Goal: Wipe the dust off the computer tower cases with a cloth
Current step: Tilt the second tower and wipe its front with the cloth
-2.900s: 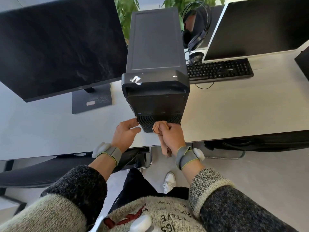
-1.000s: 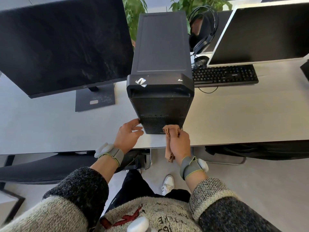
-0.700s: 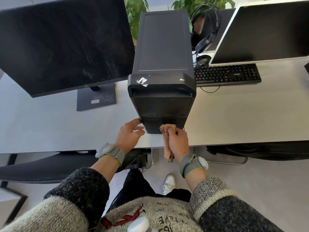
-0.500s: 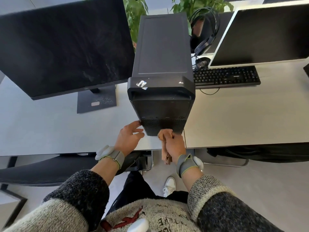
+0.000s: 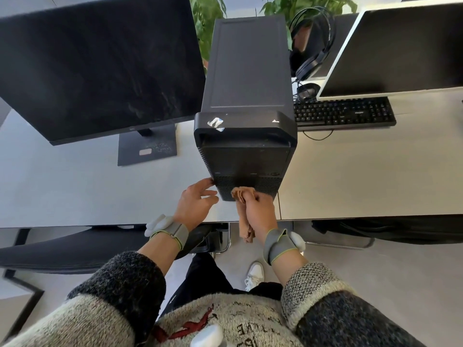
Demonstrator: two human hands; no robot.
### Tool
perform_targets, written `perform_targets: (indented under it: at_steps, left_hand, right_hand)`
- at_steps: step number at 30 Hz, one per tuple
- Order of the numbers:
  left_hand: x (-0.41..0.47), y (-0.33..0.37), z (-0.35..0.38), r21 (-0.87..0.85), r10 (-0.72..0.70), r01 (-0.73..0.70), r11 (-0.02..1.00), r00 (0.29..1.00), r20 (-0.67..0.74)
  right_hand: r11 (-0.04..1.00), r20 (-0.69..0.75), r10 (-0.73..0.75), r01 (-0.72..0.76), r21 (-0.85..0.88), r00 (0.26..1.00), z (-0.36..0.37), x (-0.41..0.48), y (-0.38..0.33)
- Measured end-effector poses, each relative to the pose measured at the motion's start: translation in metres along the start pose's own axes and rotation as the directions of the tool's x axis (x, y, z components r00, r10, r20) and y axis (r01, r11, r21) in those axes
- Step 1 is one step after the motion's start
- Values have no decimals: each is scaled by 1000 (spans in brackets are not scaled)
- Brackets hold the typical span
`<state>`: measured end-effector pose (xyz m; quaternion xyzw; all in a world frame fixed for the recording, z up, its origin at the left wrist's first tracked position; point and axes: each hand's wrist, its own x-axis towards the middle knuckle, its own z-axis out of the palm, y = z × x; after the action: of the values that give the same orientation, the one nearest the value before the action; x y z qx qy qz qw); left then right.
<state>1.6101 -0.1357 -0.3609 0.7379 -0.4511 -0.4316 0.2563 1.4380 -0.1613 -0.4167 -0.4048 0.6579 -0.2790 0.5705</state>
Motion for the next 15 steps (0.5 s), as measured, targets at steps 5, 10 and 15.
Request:
perform_targets:
  at_steps: [5, 10, 15]
  left_hand:
    - [1, 0, -1, 3, -3, 3, 1000, 1000, -6]
    - [3, -6, 2, 22, 13, -12, 1000, 1000, -14]
    - [5, -6, 2, 36, 5, -5, 999, 1000, -9]
  right_hand:
    - [998, 3, -30, 30, -53, 1000, 8, -1, 2]
    - [999, -2, -34, 34, 9, 999, 13, -7, -6]
    - [999, -11, -42, 41, -10, 999, 17, -7, -3]
